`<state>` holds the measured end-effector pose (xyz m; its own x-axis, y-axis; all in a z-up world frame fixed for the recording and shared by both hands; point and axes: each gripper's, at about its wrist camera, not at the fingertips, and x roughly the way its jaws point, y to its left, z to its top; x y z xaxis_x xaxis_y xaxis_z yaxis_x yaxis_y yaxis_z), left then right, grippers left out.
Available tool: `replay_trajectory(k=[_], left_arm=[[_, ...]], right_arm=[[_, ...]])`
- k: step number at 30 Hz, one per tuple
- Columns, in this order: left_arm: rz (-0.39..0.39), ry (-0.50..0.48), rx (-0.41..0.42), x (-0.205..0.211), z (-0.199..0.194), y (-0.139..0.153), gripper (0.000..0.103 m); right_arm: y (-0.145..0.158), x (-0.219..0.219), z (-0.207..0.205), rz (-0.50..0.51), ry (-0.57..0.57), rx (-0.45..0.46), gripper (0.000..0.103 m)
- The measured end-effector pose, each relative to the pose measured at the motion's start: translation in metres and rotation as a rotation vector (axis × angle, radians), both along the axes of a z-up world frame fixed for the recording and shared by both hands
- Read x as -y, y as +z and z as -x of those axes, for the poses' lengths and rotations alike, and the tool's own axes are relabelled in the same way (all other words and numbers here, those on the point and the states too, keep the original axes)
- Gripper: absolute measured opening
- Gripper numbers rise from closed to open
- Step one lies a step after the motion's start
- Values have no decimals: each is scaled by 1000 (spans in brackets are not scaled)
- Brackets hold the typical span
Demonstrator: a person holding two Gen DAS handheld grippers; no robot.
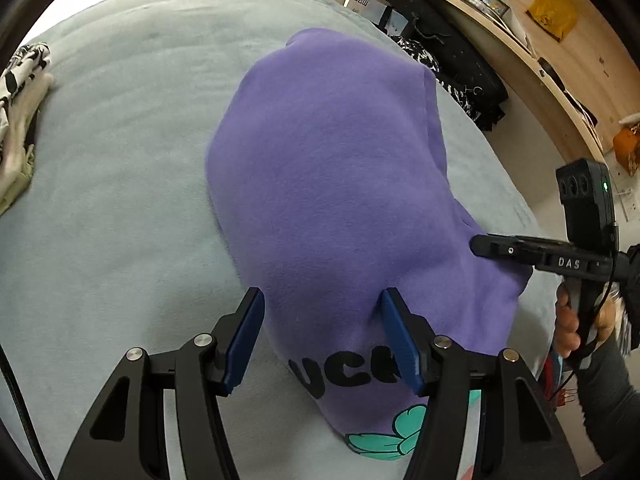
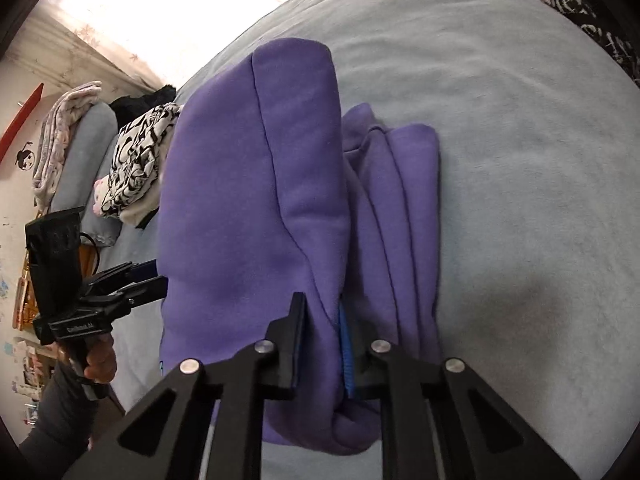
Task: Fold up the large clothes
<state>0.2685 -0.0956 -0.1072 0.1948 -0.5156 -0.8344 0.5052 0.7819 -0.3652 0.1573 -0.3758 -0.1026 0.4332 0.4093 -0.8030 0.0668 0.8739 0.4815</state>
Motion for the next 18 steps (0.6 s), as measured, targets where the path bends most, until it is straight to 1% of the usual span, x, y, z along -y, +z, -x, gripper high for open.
replay_trajectory(k=[5, 6, 7, 9, 10, 12, 14, 16, 18], left_arm=[[-55, -28, 50, 29, 14, 8, 60], [-68, -36, 60, 32, 19, 8, 60], [-88, -42, 69, 38, 22, 8, 60], [-138, -47, 92, 50, 28, 6, 61], [-162, -48, 110, 56, 31, 5, 62], [-183, -47, 134, 63, 33, 5, 63], [-191, -32, 136, 64, 33, 6, 65], [-182, -24, 130, 63, 32, 9, 65], [-177, -27, 140, 59, 33, 12, 65]], right_arm=[[20, 23, 46, 0, -66, 105, 13], [19, 24, 50, 12, -72, 105, 13], [12, 24, 56, 38, -78, 93, 13], [-5, 25, 55, 54, -90, 53, 13], [-20, 26, 53, 43, -101, 24, 13], [-38, 27, 49, 27, -127, 4, 13], [-37, 24, 47, 39, -130, 10, 14], [-28, 18, 45, 83, -103, 15, 16], [-20, 12, 43, 114, -78, 14, 19]])
